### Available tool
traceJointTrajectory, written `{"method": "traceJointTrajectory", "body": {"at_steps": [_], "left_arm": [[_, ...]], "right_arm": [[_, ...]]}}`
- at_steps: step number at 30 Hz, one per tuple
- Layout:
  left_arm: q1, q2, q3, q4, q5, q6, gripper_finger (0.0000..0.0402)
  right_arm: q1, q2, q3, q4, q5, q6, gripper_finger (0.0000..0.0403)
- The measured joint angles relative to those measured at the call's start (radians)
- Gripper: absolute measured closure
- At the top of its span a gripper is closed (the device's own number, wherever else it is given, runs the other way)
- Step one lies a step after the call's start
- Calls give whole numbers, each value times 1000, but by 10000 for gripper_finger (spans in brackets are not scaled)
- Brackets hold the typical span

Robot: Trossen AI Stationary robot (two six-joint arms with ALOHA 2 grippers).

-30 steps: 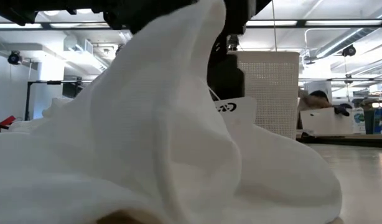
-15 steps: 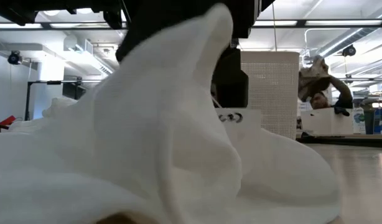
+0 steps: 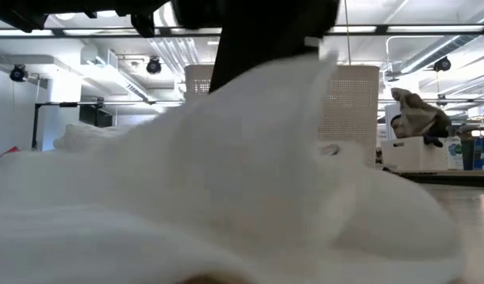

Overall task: Sort clothes
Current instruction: Put the white socks into the white bin

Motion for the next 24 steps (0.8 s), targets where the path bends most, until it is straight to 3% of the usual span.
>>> {"method": "traceJointTrajectory", "body": {"at_steps": [9, 24], "left_arm": [[0, 0, 0, 5, 0, -9, 402], [-2, 0, 0, 6, 0, -25, 402]], "right_arm": [[18, -16, 285, -446, 338, -159, 402], [19, -25, 695, -876, 687, -233, 403]]}}
